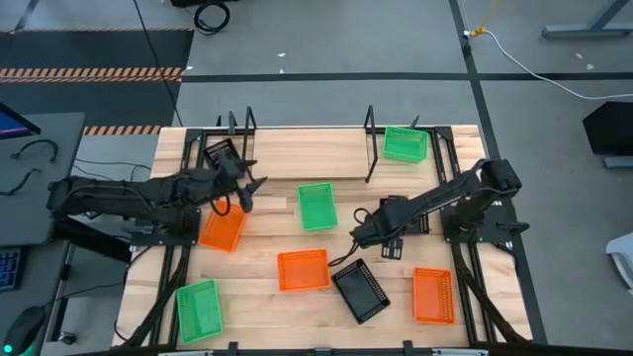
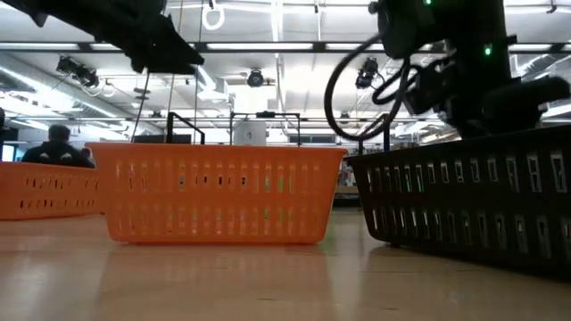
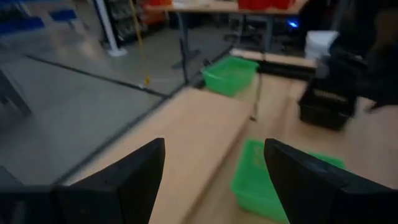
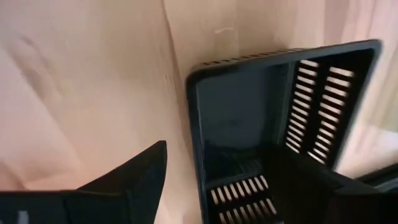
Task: Stack baskets on shelf by color
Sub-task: Put the middle black bin on the shelf
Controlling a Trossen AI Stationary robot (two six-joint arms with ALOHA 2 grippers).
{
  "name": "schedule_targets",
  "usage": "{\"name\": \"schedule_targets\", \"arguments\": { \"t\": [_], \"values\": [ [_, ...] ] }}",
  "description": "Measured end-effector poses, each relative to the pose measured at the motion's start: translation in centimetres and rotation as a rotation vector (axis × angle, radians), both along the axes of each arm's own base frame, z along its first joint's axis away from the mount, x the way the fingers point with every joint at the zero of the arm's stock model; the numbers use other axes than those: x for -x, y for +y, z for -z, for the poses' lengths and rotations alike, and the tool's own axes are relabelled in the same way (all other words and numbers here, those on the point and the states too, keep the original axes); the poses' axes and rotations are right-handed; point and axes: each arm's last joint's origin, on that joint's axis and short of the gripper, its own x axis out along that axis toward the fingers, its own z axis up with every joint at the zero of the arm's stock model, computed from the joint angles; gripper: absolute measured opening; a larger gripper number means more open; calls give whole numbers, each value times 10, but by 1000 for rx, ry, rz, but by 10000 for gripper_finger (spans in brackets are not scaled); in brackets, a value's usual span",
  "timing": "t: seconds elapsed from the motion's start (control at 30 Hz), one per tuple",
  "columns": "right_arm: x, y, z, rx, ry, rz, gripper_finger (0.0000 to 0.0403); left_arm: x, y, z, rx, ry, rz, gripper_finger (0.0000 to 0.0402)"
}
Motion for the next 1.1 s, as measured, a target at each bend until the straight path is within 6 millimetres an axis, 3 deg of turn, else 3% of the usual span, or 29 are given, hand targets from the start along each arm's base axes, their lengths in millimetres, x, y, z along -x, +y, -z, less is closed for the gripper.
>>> {"name": "schedule_targets", "arguments": {
  "t": [0.17, 0.43, 0.6, 0.83, 1.1],
  "values": [
    [8, -7, 12, -64, -120, 26, 245, 1, -5, 6, 55, 39, 31, 284],
    [27, -21, 18, -65, -168, 44, 214, 1, -10, 6, 73, 31, 56, 284],
    [31, -22, 24, -60, -154, -6, 154, 1, -10, 6, 73, 32, 55, 284],
    [33, -25, 32, -80, -159, -32, 17, 1, -10, 6, 78, 29, 54, 284],
    [32, -26, 31, -80, -156, -68, 6, 1, -13, 6, 64, 27, 71, 282]
  ]
}}
